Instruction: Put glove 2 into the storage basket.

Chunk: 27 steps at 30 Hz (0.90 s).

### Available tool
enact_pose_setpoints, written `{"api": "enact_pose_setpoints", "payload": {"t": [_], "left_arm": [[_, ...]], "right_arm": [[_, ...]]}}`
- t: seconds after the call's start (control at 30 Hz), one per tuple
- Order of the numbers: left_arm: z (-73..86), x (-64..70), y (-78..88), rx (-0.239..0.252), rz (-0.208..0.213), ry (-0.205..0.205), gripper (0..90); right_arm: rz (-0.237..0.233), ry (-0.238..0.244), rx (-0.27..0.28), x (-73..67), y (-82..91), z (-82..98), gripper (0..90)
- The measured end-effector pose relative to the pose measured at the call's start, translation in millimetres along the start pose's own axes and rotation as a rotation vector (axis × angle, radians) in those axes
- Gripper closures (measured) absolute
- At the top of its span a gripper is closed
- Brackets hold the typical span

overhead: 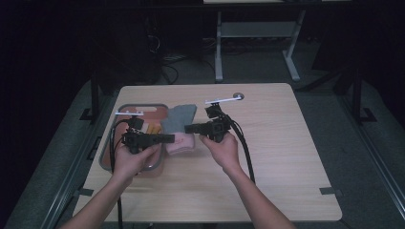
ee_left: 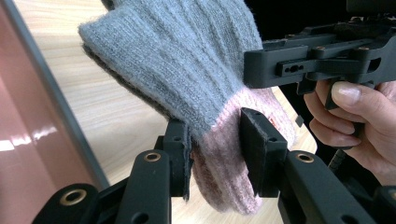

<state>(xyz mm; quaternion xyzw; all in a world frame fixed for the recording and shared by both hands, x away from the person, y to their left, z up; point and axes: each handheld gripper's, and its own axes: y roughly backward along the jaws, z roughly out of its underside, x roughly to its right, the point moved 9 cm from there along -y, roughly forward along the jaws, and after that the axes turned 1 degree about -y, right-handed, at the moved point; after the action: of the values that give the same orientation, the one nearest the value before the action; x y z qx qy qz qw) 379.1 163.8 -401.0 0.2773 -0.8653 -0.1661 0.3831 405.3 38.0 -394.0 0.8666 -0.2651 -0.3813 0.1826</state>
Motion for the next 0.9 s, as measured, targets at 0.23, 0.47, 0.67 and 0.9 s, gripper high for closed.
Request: {"api": "enact_pose_setpoints", "payload": {"t": [0.23,0.47,0.67,0.9], "left_arm": [[-1.9,-5.6,11.0,0.008,-0.011,-0.002,64.6],[-4.6,-11.7,23.6,0.011,-0.027,-0.006,64.5],[-5.4,-17.1,30.3,0.017,-0.030,0.007,64.5],[-8.5,-24.2,39.1,0.018,-0.035,0.003,64.5]], "right_arm": [[-0.013,0.009,-0.006,-7.4,-9.8,-4.1,75.1],[-0.023,0.022,-0.010,-16.6,-18.4,-10.7,75.1],[-0.029,0.024,-0.018,-22.3,-27.0,-13.8,75.1],[-0.041,0.027,-0.010,-26.5,-35.2,-20.0,75.1]]}}
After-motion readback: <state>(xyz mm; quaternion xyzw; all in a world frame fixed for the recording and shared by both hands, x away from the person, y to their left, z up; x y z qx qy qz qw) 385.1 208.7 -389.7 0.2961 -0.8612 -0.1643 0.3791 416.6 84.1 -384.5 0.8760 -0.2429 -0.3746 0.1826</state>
